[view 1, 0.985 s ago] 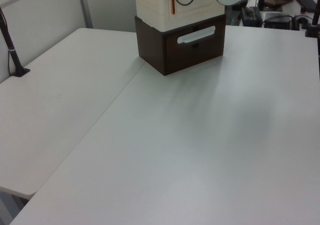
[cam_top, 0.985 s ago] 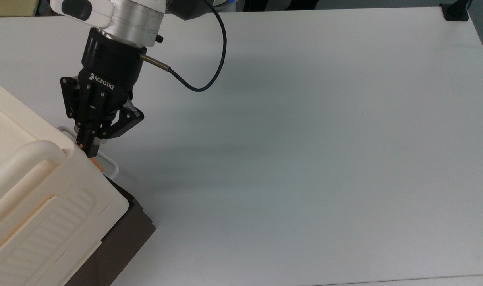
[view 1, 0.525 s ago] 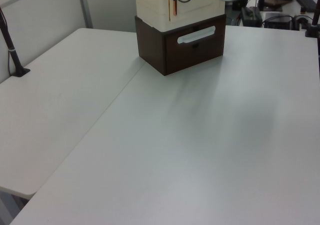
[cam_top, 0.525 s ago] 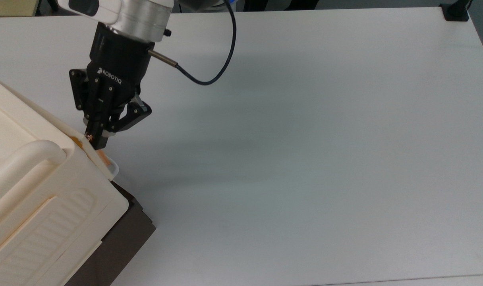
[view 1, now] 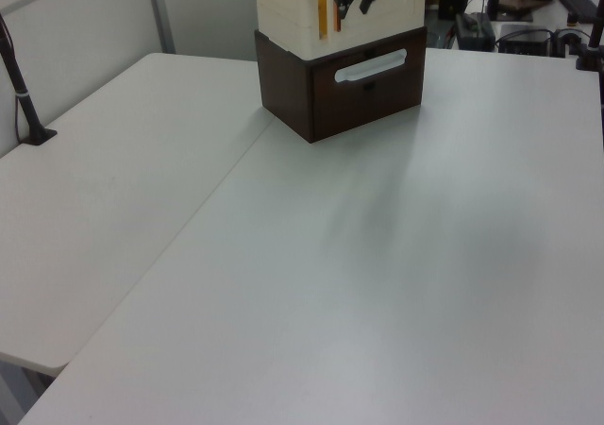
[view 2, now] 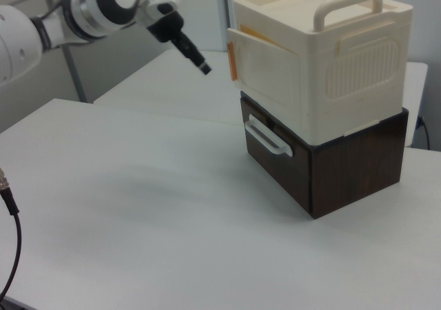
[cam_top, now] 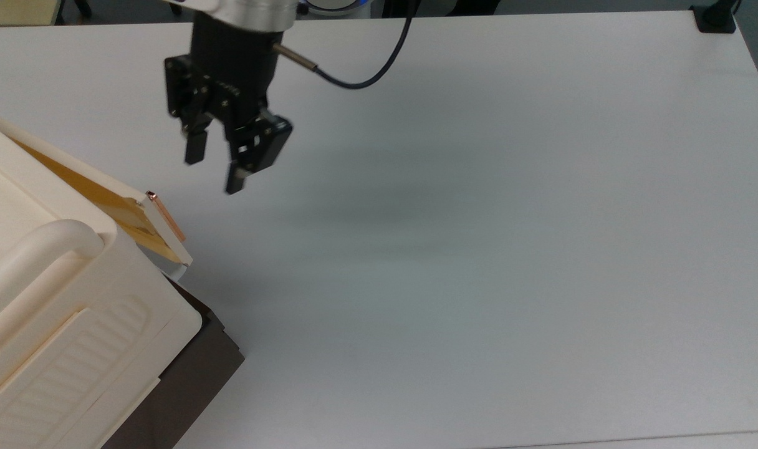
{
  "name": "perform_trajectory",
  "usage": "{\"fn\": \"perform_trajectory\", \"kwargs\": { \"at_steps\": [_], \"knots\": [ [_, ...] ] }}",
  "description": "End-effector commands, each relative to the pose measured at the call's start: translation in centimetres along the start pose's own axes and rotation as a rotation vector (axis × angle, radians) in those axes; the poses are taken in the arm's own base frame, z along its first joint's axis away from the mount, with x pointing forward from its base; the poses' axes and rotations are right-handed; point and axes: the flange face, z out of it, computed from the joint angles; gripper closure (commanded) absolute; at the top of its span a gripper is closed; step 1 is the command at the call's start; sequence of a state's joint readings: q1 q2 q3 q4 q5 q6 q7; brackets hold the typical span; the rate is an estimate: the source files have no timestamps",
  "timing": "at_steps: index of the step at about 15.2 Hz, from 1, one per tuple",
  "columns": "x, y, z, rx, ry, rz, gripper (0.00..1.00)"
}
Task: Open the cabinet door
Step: 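Release the door edge and lift the gripper away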
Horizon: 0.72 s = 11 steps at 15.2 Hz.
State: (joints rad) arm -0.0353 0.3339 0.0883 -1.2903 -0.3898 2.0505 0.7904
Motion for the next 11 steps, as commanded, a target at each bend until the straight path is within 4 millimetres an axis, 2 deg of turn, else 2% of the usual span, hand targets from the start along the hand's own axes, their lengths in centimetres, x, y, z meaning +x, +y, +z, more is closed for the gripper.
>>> {"fn": "perform_trajectory", "kwargs": {
  "at_steps": [1,2,4,5,6,8,11],
  "knots": [
    [-2.8,0.5,-4.3,0.021,-0.143,-0.053,0.10],
    [-2.7,0.5,-5.2,0.036,-0.149,-0.064,0.09],
    [-2.4,0.5,-5.2,0.045,-0.133,-0.062,0.09],
    [-1.9,0.3,-5.6,0.068,-0.105,-0.062,0.02],
    [-1.1,-0.1,-5.9,0.107,-0.053,-0.054,0.00],
    [0.1,-0.5,-5.6,0.168,0.032,-0.041,0.00],
    [1.7,-0.4,-6.6,0.219,0.139,-0.037,0.00]
  ]
}}
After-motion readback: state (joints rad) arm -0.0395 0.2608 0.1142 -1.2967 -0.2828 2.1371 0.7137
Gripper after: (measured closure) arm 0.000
